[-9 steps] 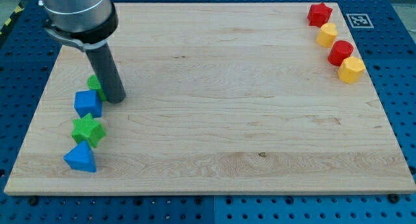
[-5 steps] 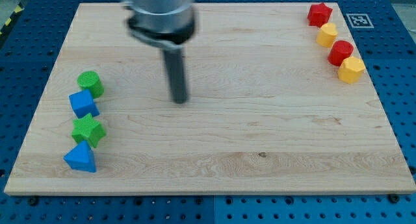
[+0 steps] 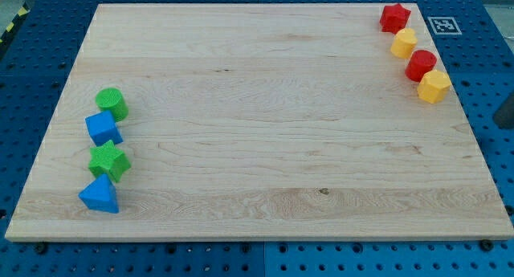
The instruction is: Move the yellow hexagon to the center left
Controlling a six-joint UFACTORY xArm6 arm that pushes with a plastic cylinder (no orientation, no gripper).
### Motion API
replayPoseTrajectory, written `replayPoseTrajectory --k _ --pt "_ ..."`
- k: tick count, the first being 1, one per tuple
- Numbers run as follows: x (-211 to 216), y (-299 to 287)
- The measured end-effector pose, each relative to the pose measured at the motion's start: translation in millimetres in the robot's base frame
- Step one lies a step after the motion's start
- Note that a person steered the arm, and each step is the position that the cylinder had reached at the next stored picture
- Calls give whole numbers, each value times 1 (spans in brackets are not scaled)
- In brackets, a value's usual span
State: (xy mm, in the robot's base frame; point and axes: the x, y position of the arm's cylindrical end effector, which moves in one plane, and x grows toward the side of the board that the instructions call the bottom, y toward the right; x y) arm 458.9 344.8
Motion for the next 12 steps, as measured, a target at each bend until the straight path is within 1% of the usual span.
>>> replayPoseTrajectory --k 1,2,3,5,6,8,10,12 --pt "-46 0" --pt "-47 0" --pt "-48 -13" --pt "-53 -62" --pt "-67 -86" --pt "-67 -112" --pt "-54 -184" --pt "-44 -282"
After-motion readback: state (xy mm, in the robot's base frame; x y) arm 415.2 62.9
